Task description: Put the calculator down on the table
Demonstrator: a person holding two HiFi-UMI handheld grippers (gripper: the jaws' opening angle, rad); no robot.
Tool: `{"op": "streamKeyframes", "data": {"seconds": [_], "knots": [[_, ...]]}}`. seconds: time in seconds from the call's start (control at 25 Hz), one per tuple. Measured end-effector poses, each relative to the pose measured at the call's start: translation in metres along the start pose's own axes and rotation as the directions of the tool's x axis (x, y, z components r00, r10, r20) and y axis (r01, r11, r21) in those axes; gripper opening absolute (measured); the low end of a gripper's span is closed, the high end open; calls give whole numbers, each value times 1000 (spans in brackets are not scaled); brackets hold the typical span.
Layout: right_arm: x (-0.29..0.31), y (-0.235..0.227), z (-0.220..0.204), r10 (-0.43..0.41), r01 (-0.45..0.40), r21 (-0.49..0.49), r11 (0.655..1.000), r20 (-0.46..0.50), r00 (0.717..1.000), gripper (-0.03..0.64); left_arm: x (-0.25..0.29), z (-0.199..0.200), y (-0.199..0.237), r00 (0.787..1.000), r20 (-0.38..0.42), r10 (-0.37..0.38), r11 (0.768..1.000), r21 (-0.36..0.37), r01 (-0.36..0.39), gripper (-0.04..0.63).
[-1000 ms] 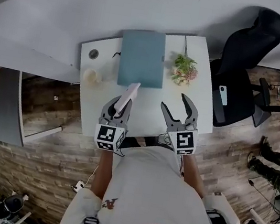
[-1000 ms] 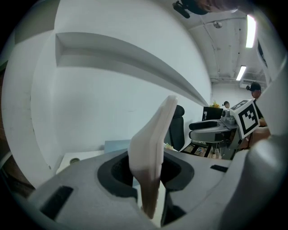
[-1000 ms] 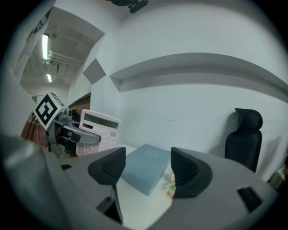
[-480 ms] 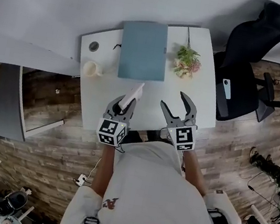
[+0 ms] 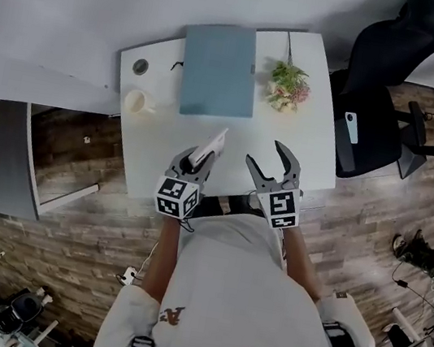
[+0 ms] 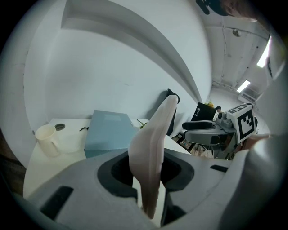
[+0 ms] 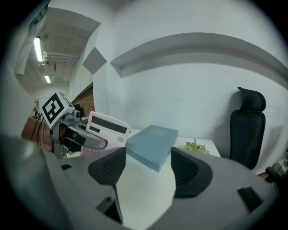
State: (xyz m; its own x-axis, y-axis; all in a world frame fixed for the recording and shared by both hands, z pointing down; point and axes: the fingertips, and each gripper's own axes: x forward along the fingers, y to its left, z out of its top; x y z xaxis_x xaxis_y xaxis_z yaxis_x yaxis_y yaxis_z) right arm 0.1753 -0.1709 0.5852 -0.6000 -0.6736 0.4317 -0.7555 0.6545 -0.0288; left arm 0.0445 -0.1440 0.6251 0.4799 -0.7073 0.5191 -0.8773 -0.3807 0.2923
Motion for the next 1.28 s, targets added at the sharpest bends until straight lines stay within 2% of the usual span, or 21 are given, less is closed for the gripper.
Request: {"op": "streamKeyframes", "data": {"seconds": [0.68, 0.96, 1.28], "knots": [[16, 24, -53, 61, -59, 24, 998, -128, 990, 304, 30, -62, 1, 989, -115, -92, 987, -140, 76, 118], [23, 31, -73, 78, -73, 34, 997, -174, 982, 304, 41, -83, 1, 980, -146, -135, 970, -219, 101, 118], [27, 34, -90, 89, -82, 40, 996, -213, 973, 304, 53, -107, -1, 964, -195, -182, 953, -277, 124, 118]]}}
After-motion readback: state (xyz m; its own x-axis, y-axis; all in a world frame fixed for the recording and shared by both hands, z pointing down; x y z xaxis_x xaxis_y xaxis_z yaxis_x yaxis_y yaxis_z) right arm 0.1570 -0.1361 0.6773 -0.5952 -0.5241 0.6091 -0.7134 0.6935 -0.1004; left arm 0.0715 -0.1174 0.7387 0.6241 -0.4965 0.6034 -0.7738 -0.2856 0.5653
